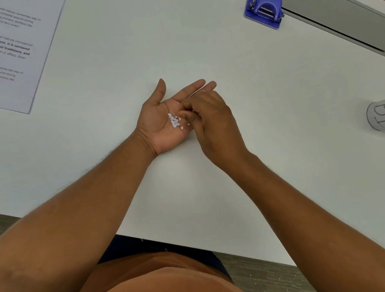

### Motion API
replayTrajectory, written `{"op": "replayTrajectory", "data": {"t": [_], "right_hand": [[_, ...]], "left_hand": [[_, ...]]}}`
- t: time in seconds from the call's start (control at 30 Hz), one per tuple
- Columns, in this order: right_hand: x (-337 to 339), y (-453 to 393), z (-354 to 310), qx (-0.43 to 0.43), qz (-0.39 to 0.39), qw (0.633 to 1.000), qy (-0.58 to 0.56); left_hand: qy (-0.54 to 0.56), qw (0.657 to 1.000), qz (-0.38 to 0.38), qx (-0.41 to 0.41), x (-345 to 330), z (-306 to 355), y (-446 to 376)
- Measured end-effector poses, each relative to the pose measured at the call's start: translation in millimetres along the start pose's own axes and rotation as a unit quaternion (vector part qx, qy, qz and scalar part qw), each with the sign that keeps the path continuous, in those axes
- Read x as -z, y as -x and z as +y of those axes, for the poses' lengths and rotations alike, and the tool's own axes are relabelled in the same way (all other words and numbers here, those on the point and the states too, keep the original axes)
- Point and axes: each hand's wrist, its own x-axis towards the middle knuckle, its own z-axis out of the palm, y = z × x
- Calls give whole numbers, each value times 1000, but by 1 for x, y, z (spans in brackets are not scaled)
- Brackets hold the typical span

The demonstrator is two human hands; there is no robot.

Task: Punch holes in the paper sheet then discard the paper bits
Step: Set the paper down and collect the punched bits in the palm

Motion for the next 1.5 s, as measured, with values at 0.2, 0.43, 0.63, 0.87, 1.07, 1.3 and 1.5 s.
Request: {"op": "replayTrajectory", "data": {"t": [0.2,0.43,0.63,0.87,1.07,1.3,1.5], "right_hand": [[8,-8,1,-48,-86,995,-17],[10,-11,7,-48,-87,995,-26],[28,-11,24,-113,5,986,-122],[41,36,71,-225,70,963,-134],[10,64,77,-136,-2,990,-42],[-9,56,69,-37,-5,995,94],[-16,58,74,19,32,985,170]], "left_hand": [[-10,999,-30,14,6,-2,-1],[-9,999,-28,14,4,-1,0],[9,1000,-27,12,3,-1,-1],[26,999,-35,0,4,-2,0],[16,999,-31,8,2,-2,0],[8,1000,-21,14,1,-2,0],[6,1000,-22,9,2,-1,0]]}}
